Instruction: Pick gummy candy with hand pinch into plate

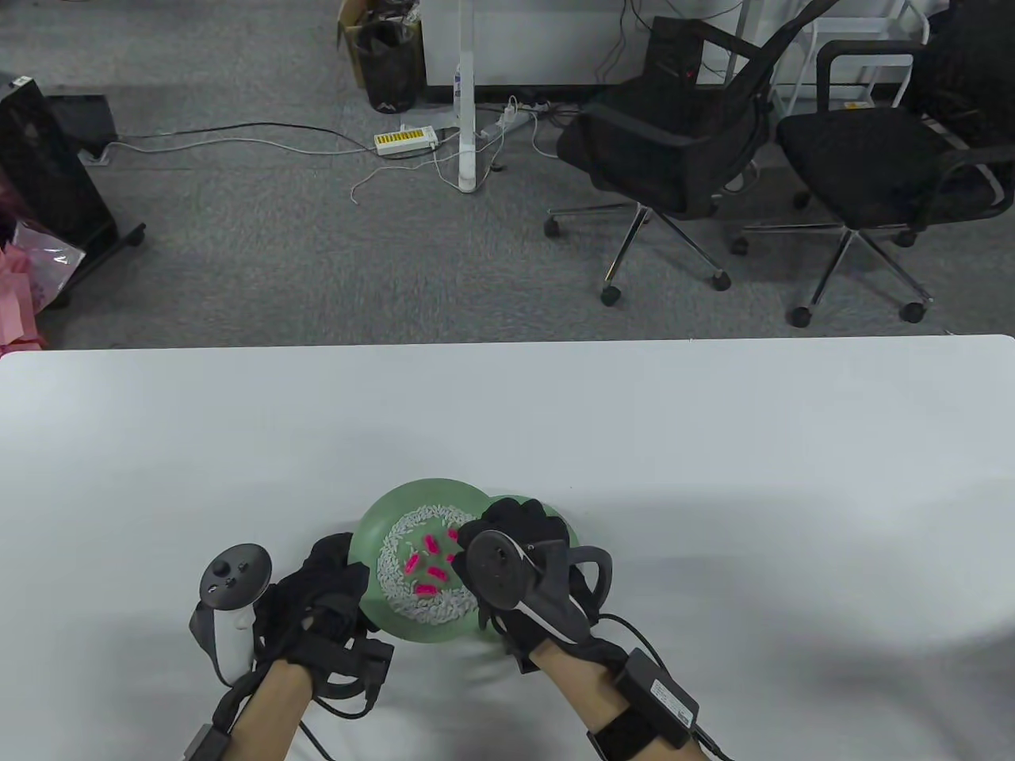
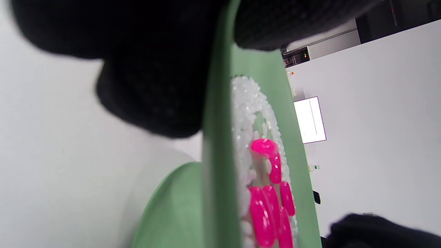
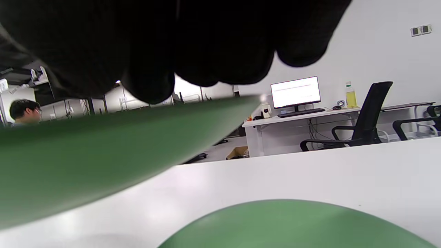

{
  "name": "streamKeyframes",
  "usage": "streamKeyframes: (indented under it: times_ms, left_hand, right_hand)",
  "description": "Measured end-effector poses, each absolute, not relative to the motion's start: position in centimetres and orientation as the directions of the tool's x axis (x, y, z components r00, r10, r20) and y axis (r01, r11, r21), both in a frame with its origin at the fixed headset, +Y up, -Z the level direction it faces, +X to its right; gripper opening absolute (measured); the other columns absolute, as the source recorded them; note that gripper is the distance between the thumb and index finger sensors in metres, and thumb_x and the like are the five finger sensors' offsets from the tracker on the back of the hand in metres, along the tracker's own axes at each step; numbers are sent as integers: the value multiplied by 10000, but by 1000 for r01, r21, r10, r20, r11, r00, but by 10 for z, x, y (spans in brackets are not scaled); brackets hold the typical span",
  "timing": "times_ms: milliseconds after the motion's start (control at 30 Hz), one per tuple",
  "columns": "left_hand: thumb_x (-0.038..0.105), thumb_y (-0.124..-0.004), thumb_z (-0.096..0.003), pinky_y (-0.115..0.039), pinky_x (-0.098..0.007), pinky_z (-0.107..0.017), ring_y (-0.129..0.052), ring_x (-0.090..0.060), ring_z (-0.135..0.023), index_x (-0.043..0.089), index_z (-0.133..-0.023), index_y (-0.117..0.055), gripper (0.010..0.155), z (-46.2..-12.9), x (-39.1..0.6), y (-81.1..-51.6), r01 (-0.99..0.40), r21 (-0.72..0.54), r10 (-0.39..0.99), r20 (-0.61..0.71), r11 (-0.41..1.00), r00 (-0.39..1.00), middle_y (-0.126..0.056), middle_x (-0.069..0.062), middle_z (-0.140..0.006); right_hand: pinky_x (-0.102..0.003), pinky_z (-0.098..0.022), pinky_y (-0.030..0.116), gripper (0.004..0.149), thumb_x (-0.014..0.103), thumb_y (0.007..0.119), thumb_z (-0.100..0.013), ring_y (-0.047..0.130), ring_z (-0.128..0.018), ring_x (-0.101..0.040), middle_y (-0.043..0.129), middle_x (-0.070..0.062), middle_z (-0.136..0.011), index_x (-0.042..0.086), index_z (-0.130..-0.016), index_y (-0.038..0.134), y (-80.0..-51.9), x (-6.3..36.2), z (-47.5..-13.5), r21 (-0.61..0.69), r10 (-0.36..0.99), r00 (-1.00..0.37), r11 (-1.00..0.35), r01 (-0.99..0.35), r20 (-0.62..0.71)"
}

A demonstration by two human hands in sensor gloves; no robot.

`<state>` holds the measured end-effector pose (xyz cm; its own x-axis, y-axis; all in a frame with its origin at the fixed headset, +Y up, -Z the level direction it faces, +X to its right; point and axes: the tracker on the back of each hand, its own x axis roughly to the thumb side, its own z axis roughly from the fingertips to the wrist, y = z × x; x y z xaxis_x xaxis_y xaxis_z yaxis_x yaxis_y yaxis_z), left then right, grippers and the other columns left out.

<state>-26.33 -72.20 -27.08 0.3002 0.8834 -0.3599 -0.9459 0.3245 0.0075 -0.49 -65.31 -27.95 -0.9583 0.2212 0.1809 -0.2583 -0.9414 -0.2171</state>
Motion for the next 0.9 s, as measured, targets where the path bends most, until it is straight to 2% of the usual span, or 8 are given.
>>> streamKeyframes:
  times_ms: [267,600,767,900]
  left_hand:
    - [290,-800,-414,-935,-302,-143,-1098,-283,-212,186,-967,-706,571,-272,-265,-730,-955,-10,884,-375,297,279,-969,-56,-781]
    - [281,-802,-410,-937,-310,-144,-1099,-297,-216,182,-966,-710,572,-274,-270,-740,-947,-14,874,-380,320,301,-968,-69,-785]
    - [281,-802,-412,-934,-310,-141,-1099,-290,-212,189,-965,-721,567,-274,-273,-747,-942,1,859,-410,337,307,-981,-53,-772]
    - [273,-806,-412,-924,-328,-147,-1088,-312,-216,196,-963,-733,560,-275,-281,-751,-942,15,856,-423,335,298,-984,-50,-770]
  right_hand:
    - [-487,-612,730,388,458,942,-284,884,-649,-225,902,68,-745,320,-644,983,-663,-16,-279,-216,77,-981,-970,-115,176]
    - [-512,-629,708,405,429,940,-299,867,-680,-252,889,43,-765,268,-668,985,-675,-30,-278,-187,37,-972,-979,-82,233]
    - [-522,-631,697,428,451,915,-301,854,-683,-269,882,23,-759,231,-664,969,-675,-27,-279,-207,66,-964,-971,-122,258]
    - [-522,-629,698,430,459,899,-306,851,-685,-270,875,23,-763,233,-667,958,-662,-11,-285,-236,173,-960,-946,-224,219]
